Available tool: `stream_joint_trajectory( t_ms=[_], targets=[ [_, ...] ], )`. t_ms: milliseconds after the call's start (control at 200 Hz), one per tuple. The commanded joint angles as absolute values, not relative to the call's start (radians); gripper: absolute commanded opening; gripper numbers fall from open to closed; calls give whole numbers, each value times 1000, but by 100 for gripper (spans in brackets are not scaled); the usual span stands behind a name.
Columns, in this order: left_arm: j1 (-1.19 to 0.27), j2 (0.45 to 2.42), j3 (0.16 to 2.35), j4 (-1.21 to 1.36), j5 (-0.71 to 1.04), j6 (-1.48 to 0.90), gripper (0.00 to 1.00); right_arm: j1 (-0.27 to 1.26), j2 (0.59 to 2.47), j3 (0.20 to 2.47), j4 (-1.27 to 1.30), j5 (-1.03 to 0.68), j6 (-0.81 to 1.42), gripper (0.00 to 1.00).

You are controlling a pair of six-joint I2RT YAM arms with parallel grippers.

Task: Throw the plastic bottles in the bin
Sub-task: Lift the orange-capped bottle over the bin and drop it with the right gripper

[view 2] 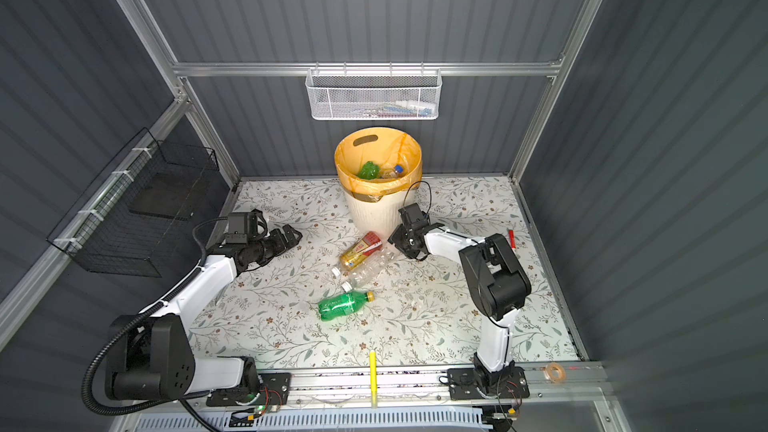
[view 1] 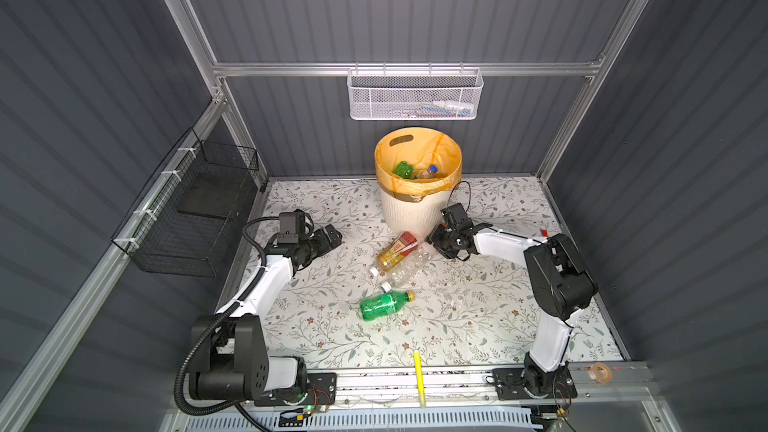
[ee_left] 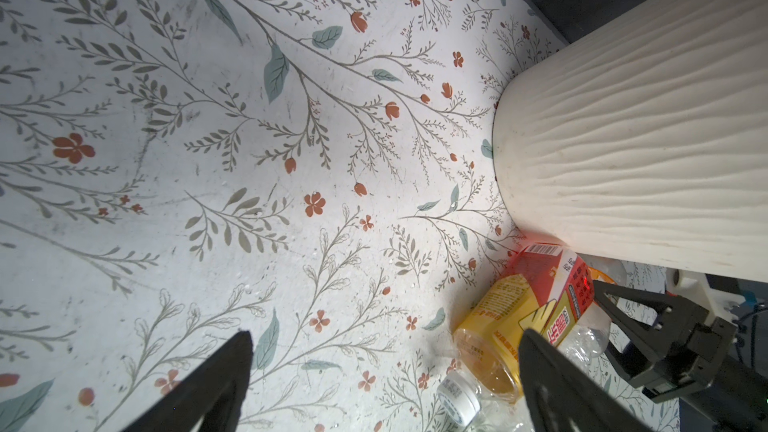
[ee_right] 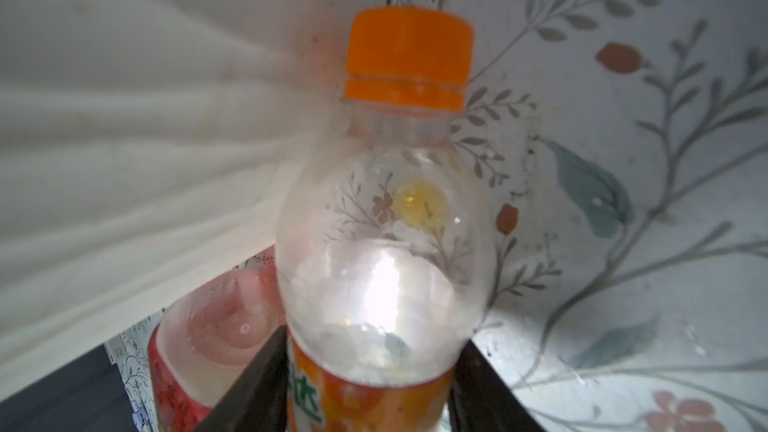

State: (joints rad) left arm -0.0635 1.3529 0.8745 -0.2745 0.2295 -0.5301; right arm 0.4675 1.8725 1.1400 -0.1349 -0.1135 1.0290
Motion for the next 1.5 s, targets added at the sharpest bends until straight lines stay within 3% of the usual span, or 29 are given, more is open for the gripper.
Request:
stream_joint_trajectory(
  t_ms=[0,360,820,1131,1306,1446,1491],
  targets=[
    [-57,1349,865,-266,243,-528,100,461,1818,1084,-172,-104,1026,56],
    [-58,1366,871,-239,268,-537,100,439,1562,873,-234,-71,1040,55],
    [-58,1447,880,-177,322,-564,98,267,992,523,-490,-7,1033,55],
    [-60,1496,893,-156,354,-585,97,231,891,389,-471,-24,1070,55],
    [-64,1484,884,-147,347,-589,96,230,913,672,-578,-39,972,55],
    [-77,1457,865,-137,338,-592,97,238,1154,1308,-613,-168,896,55],
    [-83,1453,865,-139,337,-589,97,244,1291,1567,-609,-271,894,66]
  ],
)
